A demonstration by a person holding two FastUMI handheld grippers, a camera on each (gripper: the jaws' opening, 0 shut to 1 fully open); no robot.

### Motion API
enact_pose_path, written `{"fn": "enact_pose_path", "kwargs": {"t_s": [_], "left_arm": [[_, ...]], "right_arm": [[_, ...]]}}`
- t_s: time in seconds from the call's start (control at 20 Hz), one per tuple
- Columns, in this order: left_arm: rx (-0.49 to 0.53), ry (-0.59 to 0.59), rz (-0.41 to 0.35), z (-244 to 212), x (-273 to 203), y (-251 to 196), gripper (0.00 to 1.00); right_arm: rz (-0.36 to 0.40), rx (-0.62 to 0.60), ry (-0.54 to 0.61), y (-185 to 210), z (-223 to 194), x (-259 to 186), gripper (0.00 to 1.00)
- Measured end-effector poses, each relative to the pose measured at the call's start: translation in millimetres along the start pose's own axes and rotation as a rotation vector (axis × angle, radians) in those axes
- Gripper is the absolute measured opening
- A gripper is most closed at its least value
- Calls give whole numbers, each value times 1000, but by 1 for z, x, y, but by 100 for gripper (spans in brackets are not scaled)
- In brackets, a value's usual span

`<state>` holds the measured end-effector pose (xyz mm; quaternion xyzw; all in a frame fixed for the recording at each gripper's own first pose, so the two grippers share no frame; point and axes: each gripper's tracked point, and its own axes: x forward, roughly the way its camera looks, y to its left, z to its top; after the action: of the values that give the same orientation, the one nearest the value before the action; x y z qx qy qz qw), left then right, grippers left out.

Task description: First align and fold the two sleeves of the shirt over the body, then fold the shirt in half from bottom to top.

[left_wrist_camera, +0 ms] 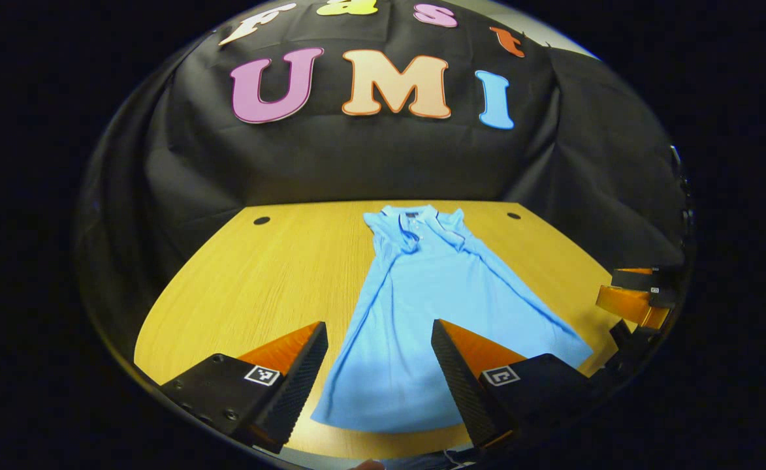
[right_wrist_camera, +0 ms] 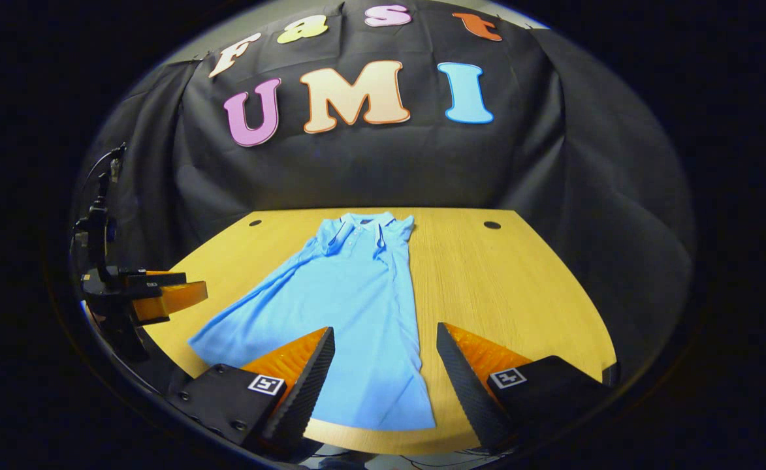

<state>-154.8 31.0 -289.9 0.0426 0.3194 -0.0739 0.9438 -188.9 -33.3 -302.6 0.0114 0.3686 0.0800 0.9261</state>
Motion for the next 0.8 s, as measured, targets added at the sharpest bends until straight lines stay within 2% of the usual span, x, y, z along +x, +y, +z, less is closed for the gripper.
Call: {"fn": "enact_pose_path", "kwargs": {"t_s": [0.2,0.25,0.35,0.4,0.45,0.5,0.55,0.6,0.7,0.8], "left_arm": [[4,86,30,-47,1,9,97],[2,93,38,-55,1,12,96],[-2,117,53,-69,-3,12,96],[-2,130,64,-77,-2,15,96],[-3,144,69,-83,0,16,96],[-4,154,77,-90,-1,17,96],[-7,161,82,-95,0,18,96],[-10,173,84,-100,0,17,96],[-2,198,84,-112,3,15,96],[18,175,89,-108,4,14,96]], "right_arm": [[-23,-10,56,-3,-31,-1,98],[-30,-20,67,-4,-38,-1,93],[-37,-33,99,-6,-55,1,93],[-40,-34,111,-7,-61,1,98],[-44,-33,120,-7,-66,2,94],[-49,-31,130,-8,-72,2,98],[-54,-27,140,-9,-75,4,94],[-59,-24,150,-11,-81,5,98],[-70,-23,170,-13,-91,8,98],[-77,-28,191,-16,-98,10,98]]}}
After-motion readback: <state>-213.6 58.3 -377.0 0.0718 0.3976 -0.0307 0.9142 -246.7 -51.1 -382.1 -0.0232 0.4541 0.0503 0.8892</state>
